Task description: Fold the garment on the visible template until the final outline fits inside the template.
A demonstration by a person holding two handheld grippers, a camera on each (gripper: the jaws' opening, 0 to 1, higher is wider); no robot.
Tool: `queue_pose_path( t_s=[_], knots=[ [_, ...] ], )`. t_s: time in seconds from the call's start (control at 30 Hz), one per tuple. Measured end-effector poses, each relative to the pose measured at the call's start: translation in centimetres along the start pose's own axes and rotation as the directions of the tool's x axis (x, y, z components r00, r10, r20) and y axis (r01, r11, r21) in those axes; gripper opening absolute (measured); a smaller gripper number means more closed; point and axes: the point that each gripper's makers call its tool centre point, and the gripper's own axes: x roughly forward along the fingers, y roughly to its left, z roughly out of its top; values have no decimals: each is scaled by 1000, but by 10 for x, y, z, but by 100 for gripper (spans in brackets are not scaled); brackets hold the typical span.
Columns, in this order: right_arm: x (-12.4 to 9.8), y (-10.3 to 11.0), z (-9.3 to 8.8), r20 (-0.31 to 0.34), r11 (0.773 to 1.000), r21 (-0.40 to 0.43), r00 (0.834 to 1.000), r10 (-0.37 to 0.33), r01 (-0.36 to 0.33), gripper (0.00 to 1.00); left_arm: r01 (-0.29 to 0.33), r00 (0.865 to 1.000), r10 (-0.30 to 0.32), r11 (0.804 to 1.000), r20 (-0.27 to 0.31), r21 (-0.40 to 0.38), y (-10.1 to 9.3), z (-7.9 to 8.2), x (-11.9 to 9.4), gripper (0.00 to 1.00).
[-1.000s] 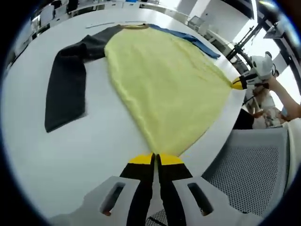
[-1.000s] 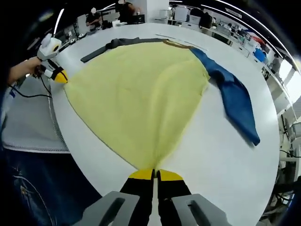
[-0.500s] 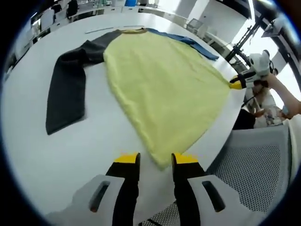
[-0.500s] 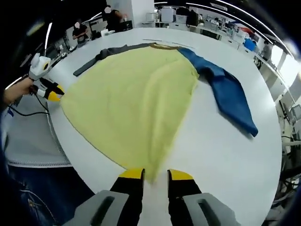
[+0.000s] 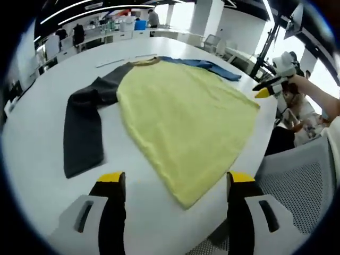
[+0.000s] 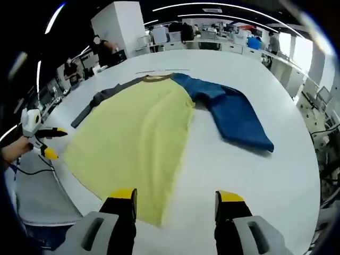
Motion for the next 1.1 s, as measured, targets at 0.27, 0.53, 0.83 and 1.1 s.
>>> queue_pose_path(
  t_s=[0.27,0.53,0.83,1.1],
  knots=[
    [3,-27,19,63,995,88,997,-47,41,58,19,1000,-19,1000,8,18,-7,4,1,88],
    [10,-61,34,88,994,52,991,-101,96,56,28,999,-29,999,42,36,-11,14,1,93],
    [8,-83,43,157,989,-9,977,-145,149,55,32,999,-33,999,33,25,-12,13,2,90],
    [12,-88,46,170,986,44,971,-168,163,49,30,999,-31,999,27,17,-10,12,2,87]
  ],
)
